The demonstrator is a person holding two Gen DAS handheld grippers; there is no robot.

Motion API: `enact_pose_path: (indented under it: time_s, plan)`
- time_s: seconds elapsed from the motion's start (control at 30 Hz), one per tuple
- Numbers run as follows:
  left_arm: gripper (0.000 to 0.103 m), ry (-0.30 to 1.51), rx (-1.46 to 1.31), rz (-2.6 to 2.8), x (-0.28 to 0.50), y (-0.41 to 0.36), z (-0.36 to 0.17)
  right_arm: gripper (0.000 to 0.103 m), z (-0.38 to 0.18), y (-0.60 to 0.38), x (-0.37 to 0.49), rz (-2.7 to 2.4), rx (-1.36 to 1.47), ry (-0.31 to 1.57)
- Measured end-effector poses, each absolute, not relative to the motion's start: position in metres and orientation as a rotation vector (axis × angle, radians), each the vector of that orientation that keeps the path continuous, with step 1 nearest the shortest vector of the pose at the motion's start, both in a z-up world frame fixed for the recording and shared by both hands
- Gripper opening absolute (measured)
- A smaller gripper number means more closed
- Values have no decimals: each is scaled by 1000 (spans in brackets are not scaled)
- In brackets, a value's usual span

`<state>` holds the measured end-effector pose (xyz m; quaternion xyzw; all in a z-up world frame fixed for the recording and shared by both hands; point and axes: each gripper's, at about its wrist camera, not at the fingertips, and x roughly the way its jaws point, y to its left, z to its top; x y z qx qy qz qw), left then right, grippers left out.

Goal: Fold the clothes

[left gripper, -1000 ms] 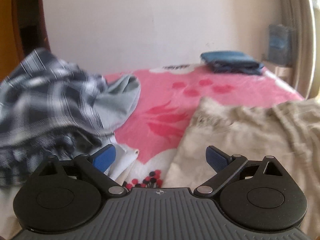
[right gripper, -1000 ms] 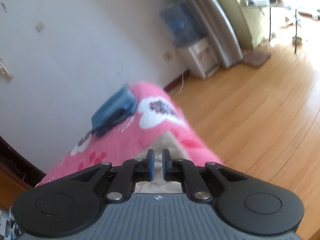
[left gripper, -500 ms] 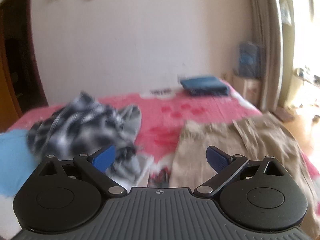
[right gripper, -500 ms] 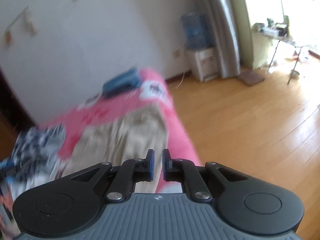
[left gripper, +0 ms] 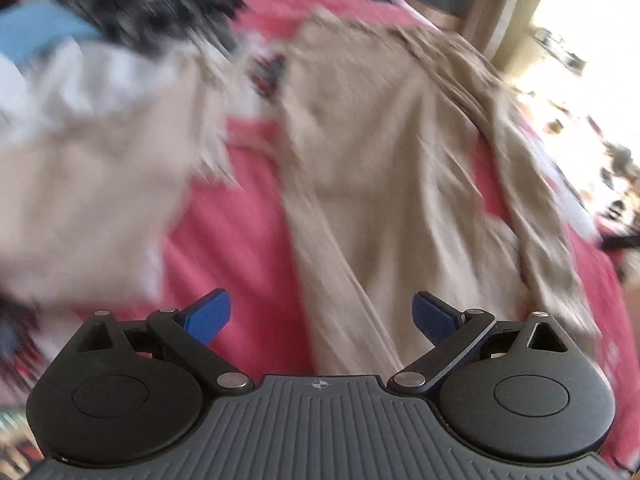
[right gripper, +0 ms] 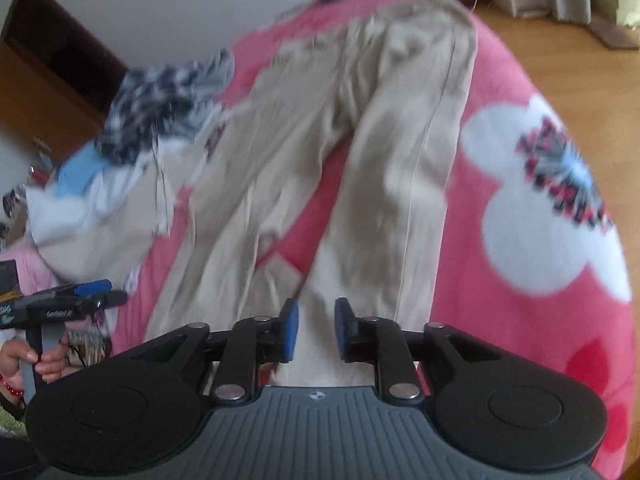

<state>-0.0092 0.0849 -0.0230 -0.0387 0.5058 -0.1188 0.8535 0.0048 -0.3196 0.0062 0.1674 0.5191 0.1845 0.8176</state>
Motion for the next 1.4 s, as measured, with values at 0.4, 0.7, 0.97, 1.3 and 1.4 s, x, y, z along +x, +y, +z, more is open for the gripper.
enact_pose_path:
  time_s: [0.4,0.7,0.97,1.3,1.4]
  plan:
    - [95,1058,57,-298,-63,41,-76,22,-13,-287,-17,479,381,1185]
    - [96,871,511,-389,-93,2,-75,22,-14,-276,-24,475,384,1211]
    - [100,784,715,-458,-101,-20,-84,22,-16,-275,-22,465,407,1226]
    - [51,780,490,-388,-86,-9,-81,22,-19,-271,-22,466,420,1244]
    - [25,768,420,-345,-79,0,-74,22,-21,-274,-21,452,429,1250]
